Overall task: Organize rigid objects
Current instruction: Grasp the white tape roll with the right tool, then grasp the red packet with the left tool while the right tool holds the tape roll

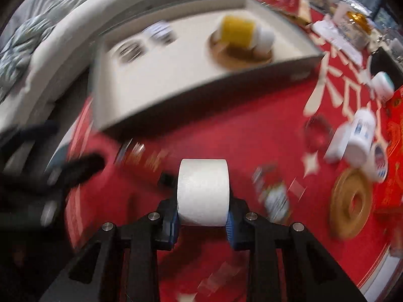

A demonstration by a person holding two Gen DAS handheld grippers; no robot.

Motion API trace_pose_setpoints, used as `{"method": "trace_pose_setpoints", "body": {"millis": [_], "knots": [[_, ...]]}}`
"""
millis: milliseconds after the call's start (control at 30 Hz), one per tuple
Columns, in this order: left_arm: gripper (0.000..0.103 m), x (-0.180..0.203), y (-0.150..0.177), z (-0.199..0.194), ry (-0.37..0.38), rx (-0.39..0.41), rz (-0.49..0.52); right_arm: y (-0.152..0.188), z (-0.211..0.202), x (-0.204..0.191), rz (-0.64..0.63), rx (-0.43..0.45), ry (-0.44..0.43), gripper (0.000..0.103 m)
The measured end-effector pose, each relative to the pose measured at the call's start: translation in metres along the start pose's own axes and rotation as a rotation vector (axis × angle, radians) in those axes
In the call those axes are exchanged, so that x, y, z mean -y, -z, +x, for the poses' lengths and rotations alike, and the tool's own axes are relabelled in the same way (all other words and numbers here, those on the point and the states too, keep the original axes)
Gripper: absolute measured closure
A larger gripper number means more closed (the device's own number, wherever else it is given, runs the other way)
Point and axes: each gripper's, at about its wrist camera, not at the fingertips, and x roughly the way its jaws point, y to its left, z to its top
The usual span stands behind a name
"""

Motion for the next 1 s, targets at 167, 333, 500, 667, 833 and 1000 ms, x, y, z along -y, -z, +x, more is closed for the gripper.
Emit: {"method": "trace_pose_setpoints", "body": {"millis": [167, 333, 500, 667, 833, 1000], "knots": [[0.000, 0.022, 0.002, -0.001, 0.009, 0.003, 0.045, 0.029, -0.020, 0.027, 0.191, 0.046, 0.009, 0.072], [0.000, 0.054, 0.004, 0.018, 0.005, -0.023, 0.088, 0.055, -0.036, 0.069, 0.414, 0.058, -0.022, 0.072], [0.000, 0.071, 0.005, 0.038, -0.016, -0.030, 0.104, 0.077, -0.045, 0.084, 0.463, 0.065, -0.002, 0.072], [0.000, 0.081, -0.005, 0.044, -0.052, -0.016, 0.115, 0.086, -0.043, 0.087, 0.500, 0.058, 0.027, 0.072], [0.000, 0.086, -0.002, 0.043, -0.053, 0.042, 0.108, 0.095, -0.035, 0.095, 0.540, 0.030, 0.050, 0.072], [0.000, 0.084, 0.001, 0.043, -0.056, 0.072, 0.087, 0.094, -0.034, 0.088, 0.525, 0.015, 0.085, 0.072]]}}
